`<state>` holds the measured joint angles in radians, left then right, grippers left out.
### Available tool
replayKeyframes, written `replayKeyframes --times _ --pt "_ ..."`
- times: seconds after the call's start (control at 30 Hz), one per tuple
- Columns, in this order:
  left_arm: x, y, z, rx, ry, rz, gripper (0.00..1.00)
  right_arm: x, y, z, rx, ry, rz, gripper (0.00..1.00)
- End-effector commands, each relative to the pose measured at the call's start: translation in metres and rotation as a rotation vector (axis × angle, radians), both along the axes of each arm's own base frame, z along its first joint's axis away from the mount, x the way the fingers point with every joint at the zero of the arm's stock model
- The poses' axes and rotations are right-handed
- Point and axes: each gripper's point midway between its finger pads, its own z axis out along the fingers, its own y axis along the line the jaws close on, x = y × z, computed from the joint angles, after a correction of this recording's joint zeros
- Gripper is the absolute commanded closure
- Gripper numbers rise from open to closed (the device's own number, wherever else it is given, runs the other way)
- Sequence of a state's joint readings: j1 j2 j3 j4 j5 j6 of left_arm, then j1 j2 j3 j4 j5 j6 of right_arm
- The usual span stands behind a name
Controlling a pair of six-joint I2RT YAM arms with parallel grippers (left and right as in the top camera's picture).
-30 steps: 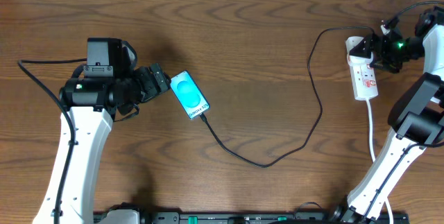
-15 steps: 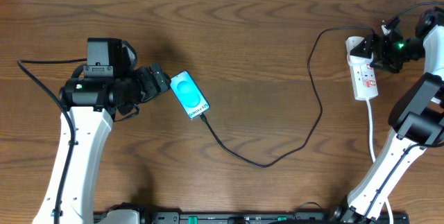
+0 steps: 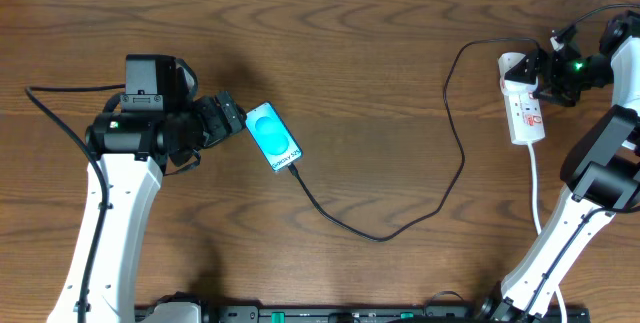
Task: Plug charger to phone and switch on socket
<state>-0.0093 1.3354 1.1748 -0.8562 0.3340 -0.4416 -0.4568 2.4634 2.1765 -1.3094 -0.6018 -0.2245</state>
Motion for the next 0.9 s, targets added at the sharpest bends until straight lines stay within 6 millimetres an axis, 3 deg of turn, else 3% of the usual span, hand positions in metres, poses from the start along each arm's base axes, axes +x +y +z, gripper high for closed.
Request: replayKeyframes --times 0.0,0.87 --pt "0.002 0.003 0.001 0.01 -0.002 0.007 0.05 -0.002 0.019 0.005 0.085 0.013 -0.007 0.04" --pt "0.002 0.003 0.001 0.01 -0.002 0.007 0.05 0.0 0.022 -0.01 0.078 0.002 0.001 0.02"
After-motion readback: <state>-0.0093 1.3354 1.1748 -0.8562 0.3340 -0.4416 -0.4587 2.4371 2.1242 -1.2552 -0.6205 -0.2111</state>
